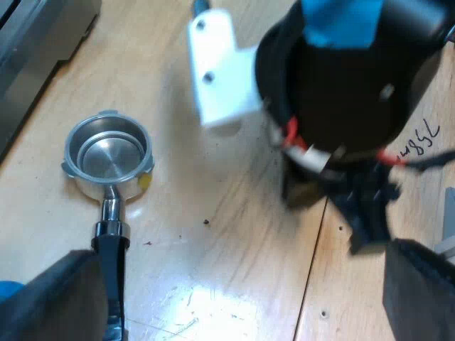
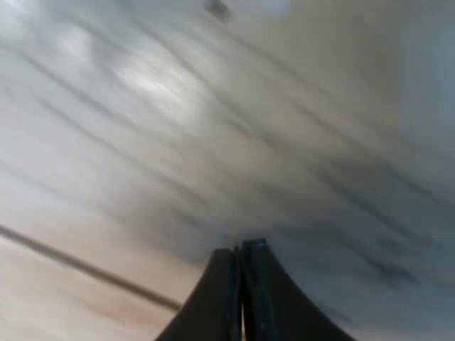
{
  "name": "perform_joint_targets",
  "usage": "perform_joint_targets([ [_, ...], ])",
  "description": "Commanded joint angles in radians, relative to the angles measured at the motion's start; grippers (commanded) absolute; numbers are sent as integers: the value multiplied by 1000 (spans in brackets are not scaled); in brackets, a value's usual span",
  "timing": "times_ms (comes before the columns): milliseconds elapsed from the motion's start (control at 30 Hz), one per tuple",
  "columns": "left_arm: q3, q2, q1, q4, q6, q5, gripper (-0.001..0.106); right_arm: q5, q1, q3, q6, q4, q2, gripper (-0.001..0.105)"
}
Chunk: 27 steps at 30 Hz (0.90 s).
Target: Put the handle in the coffee machine
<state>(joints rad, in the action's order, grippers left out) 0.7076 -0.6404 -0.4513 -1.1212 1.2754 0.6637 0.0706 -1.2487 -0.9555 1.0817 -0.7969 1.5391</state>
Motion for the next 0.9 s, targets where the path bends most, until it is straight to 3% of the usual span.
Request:
perform_joint_targets([
  [33,7,-4,-1,-5,0,1,80,-36,-3,1,22,-99,-53,0],
  [200,7,-4,45,-45,-6,-65,80,-133,-3,1,22,-194,-160,0],
  [400,7,-4,48,-89,-35,-94,80,-264,-3,-1,23,-230,-281,0],
  [533,7,25,59,-111,-65,-147,80,-301,-1,-13,87,-240,-347,0],
  [900,7,156,235,-146,-74,-143,80,-399,1,-94,165,-240,-398,0],
])
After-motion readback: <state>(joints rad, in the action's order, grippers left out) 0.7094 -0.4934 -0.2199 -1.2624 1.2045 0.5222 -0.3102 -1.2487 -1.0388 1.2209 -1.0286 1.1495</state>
